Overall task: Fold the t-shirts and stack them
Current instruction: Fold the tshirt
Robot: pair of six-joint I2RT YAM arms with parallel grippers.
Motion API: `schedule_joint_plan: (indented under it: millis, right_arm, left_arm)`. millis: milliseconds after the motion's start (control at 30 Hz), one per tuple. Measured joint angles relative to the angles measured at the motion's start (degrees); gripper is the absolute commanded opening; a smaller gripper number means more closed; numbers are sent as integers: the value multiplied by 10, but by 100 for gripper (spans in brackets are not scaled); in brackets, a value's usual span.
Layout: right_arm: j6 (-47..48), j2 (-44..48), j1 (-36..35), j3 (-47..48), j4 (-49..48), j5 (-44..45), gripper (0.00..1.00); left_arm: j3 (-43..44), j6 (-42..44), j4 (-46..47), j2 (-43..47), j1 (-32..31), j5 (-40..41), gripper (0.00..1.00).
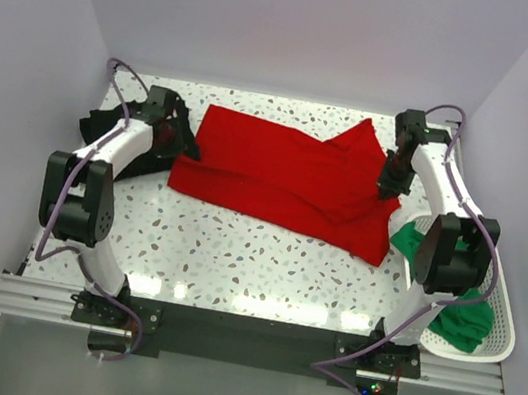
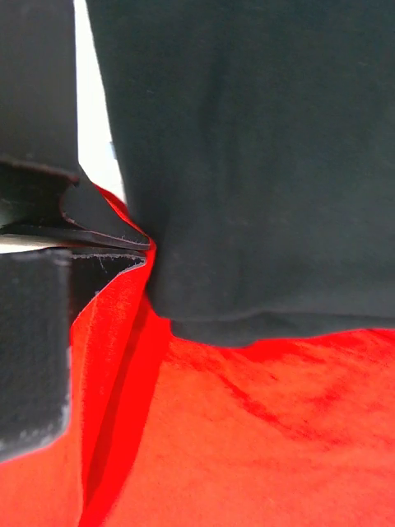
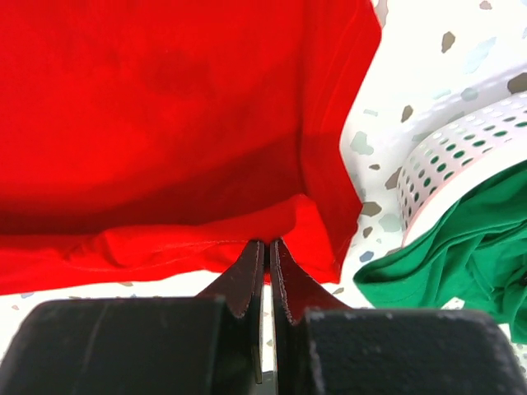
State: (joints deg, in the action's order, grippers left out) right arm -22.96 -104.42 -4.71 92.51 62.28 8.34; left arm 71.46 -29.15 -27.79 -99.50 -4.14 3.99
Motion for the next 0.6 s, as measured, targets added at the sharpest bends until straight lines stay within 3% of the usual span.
schedule_joint_plan:
  millis: [267,300,333,400,433,467,500,567,600]
  right_arm:
    - [16,-37,6,17,0,0,0]
    - [17,-44,6,20,0,0,0]
    - [17,-52,6,25,1,0,0]
    - [19,-72,6,43,4,-1,11]
    - [20,-84,6,57,5,-2,21]
    - [21,-97,6,75,8,-3,40]
    - [23,-106,6,90,10,-4,50]
    - [26,-130,6,135,19,-6,64]
    - [26,-139,6,154,20,-9,66]
  left_arm:
    - [42,13,0,-47,0,-14,2]
    - [46,13,0,-51,0,-16,7]
    - [50,15,-2,-55,0,-18,23]
    - [61,20,-1,-61,0,-23,41]
    - [67,21,0,-63,0,-25,56]
    - [73,23,0,-64,0,-26,60]
    - [78,19,0,-64,0,-27,64]
    - [88,18,1,-64,0,-28,70]
    - [92,18,4,-63,-1,-30,73]
